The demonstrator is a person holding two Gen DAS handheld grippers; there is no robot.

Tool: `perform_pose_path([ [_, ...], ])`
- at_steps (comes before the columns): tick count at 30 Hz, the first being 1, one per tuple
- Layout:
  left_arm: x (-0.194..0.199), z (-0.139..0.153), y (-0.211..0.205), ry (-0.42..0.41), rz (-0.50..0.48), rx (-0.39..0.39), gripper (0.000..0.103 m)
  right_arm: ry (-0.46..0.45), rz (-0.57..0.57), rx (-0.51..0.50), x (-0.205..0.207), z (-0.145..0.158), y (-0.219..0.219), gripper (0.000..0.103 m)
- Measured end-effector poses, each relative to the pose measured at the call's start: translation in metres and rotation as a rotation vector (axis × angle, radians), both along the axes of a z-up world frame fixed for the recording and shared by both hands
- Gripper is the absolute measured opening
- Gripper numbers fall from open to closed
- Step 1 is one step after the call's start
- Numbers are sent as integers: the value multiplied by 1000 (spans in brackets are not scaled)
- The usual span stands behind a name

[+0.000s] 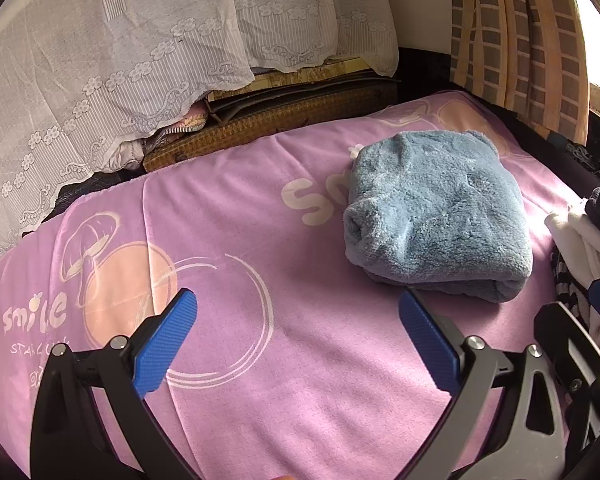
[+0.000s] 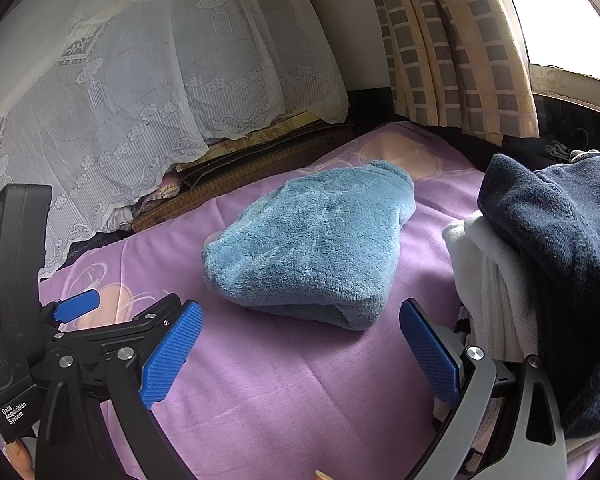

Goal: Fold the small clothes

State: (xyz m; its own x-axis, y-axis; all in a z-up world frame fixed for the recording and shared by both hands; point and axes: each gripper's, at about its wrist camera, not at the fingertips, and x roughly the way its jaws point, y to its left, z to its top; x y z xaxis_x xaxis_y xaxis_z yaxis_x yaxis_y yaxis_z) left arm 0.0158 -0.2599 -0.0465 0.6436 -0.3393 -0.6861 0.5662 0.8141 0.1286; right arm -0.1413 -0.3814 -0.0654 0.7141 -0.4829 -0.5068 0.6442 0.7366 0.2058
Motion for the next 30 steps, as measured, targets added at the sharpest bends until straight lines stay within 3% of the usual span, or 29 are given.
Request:
perform_pose_path([
  [30,-2,0,-1,-12,8,6,98,-4,-5,4,1,-3,4,99],
])
